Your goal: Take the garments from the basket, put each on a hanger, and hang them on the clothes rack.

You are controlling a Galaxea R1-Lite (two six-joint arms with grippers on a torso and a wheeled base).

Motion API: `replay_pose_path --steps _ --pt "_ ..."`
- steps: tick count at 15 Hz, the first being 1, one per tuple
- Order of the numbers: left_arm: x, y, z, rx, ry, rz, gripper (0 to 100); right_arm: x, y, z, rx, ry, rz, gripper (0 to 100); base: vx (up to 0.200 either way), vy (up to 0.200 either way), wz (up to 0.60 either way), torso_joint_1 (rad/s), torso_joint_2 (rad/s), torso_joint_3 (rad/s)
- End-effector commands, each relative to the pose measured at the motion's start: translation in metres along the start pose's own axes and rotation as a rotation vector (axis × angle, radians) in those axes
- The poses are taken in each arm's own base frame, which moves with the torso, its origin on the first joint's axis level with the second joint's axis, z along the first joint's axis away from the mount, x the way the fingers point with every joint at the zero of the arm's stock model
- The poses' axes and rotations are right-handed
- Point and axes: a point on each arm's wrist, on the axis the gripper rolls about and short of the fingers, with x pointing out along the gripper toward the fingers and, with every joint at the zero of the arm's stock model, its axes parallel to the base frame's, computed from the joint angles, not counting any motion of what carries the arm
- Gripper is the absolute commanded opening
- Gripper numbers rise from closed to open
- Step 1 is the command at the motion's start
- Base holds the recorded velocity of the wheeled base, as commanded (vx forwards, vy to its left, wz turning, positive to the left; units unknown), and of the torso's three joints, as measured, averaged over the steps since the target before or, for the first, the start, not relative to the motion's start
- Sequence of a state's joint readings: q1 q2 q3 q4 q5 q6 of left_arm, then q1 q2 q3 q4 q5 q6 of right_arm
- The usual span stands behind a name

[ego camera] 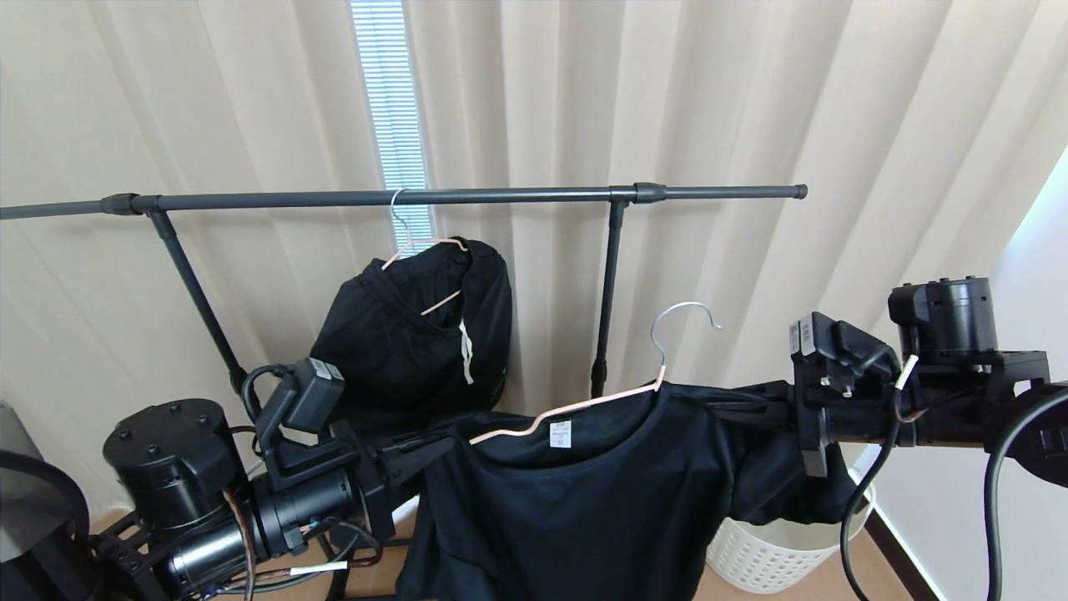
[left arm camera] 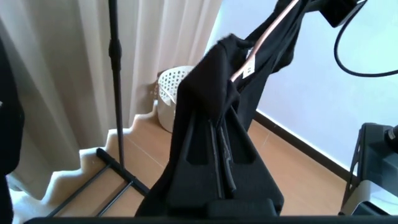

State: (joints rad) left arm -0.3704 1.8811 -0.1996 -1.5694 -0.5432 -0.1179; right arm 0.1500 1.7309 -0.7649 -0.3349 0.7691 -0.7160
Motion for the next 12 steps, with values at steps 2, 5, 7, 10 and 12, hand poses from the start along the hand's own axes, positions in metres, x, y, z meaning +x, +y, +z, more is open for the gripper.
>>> replay_pose_path --steps 2,5,7,10,12 --pt "-0.004 0.013 0.001 0.059 -0.010 0.052 0 -0.012 -0.002 0.004 0.002 -0.031 -0.006 0 0.000 0.000 0.00 0.000 0.00 0.000" --pt "-0.002 0.017 -0.007 0.094 0.024 0.057 0 -0.009 -0.002 0.004 0.008 -0.031 0.004 0 0.000 0.000 0.00 0.000 0.00 0.000" --pt "-0.002 0.015 -0.008 0.104 0.026 0.053 0 -0.007 -0.001 0.005 0.020 -0.032 0.012 0 0.000 0.000 0.00 0.000 0.00 0.000" --pt "-0.003 0.006 -0.004 0.114 0.016 0.026 0 0.017 0.009 0.002 0.032 0.015 0.055 0 0.000 0.000 0.00 0.000 0.00 0.000" --pt "-0.008 0.002 0.004 0.130 -0.013 0.023 0 0.025 0.007 -0.002 0.041 0.057 0.028 0 0.000 0.000 0.00 0.000 0.00 0.000"
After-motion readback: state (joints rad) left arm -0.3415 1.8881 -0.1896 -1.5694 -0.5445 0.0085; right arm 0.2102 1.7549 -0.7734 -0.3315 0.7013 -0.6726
